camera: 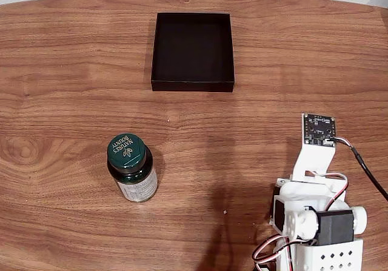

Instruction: Pick up the pill bottle and place it in the black box.

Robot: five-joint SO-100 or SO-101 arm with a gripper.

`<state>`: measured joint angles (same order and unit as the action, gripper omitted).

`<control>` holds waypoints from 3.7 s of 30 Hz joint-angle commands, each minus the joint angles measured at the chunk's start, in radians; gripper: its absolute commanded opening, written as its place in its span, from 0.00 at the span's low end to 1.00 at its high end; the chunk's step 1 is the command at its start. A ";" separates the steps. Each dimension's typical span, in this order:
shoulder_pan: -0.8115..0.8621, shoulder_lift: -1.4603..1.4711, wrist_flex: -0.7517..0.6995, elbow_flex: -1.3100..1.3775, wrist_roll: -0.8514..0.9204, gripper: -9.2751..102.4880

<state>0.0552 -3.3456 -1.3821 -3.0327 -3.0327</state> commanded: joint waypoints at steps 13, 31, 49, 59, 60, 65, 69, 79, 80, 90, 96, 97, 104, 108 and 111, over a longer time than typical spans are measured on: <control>-0.038 0.006 -0.129 0.003 0.043 0.08; -0.035 0.006 -0.130 0.003 0.043 0.08; 0.083 0.092 0.402 0.005 -0.275 0.09; 0.075 0.172 0.643 0.005 -0.295 0.10; 0.074 0.187 0.655 0.005 -0.310 0.11; 0.020 0.268 0.776 0.005 -0.278 0.08; -0.035 0.370 1.029 0.005 -0.219 0.13; -0.124 0.683 1.173 0.153 -0.408 0.42; -0.133 0.695 1.077 0.210 -0.417 0.43; -0.313 0.699 0.604 0.436 -0.339 0.45; -0.416 0.727 0.239 0.580 -0.336 0.44; -0.436 0.732 0.207 0.594 -0.325 0.44; -0.595 0.684 0.149 0.574 -0.261 0.44; -0.664 0.653 0.321 0.474 -0.190 0.48; -0.681 0.650 0.482 0.379 -0.190 0.51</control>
<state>-0.5983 -2.6707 -1.0677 -2.6078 -3.2352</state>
